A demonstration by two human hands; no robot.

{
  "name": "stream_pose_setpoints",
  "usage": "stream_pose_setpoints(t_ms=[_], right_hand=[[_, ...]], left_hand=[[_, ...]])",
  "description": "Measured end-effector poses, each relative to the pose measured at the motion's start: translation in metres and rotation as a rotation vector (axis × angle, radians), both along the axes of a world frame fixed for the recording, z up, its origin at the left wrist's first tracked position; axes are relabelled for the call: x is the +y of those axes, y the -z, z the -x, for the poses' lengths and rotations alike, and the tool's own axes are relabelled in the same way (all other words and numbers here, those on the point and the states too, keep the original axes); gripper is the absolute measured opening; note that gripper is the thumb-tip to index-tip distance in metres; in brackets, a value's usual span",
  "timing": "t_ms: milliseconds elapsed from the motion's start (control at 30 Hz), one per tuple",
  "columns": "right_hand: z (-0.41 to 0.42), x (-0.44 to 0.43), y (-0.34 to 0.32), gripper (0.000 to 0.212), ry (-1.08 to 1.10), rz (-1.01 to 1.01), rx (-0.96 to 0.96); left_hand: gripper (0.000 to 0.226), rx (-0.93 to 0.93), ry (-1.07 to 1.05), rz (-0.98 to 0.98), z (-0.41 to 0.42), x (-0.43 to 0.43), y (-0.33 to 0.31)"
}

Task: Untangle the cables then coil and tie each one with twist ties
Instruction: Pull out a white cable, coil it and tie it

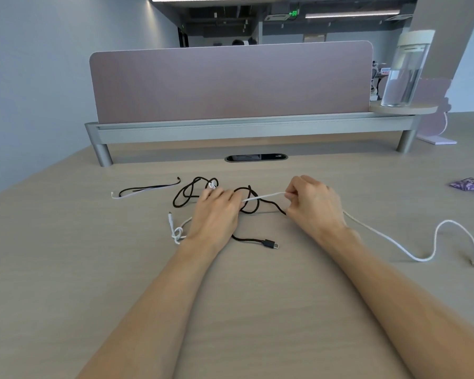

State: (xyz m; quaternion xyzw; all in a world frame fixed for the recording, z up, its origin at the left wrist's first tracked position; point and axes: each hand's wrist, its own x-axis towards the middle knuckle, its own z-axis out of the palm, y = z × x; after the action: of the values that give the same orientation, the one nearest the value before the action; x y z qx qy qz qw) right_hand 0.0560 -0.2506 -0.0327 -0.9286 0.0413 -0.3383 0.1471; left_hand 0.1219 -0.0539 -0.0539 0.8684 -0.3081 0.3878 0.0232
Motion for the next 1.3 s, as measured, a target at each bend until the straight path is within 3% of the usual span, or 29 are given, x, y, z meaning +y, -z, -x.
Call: stream_pose_setpoints(t_ms=[200,300,400,533,767,900,1000,1100,1300], right_hand=[[0.000,-0.003,0.001,0.012,0.016,0.027,0.038],[0.000,0.006,0.005,0.028,-0.223,0.123,-0.007],[-0.006,0.017,0.011,0.018,-0.416,0.181,0.012],[-0.011,0.022,0.013,0.011,-0.414,0.096,0.042],[-0.013,0.016,0.007,0.016,-0.256,-0.170,-0.046],[-0.009,0.007,-0.003,0.016,-0.156,-0.355,-0.134],[-0.008,0.005,-0.001,0.013,-0.134,-0.427,-0.034],[-0.005,0.007,0.003,0.013,-0.194,-0.352,0.064],[-0.004,0.013,0.008,0.015,-0.275,-0.059,0.118]], left_hand=[[0.020,0.042,-0.050,-0.022,0.000,-0.002,0.002],[0.019,0.070,-0.002,-0.022,0.002,-0.003,0.000],[0.019,0.079,0.114,0.015,0.002,-0.006,0.002],[0.013,0.106,0.213,0.117,0.001,-0.004,0.001],[0.032,0.265,0.008,0.215,0.000,0.010,-0.003],[0.026,0.084,0.098,0.286,0.001,0.016,-0.007],[0.018,-0.074,0.229,0.328,0.002,0.015,-0.012],[0.012,-0.140,0.331,0.249,0.002,0.016,-0.014],[0.011,0.026,0.438,0.048,0.004,0.010,-0.009]])
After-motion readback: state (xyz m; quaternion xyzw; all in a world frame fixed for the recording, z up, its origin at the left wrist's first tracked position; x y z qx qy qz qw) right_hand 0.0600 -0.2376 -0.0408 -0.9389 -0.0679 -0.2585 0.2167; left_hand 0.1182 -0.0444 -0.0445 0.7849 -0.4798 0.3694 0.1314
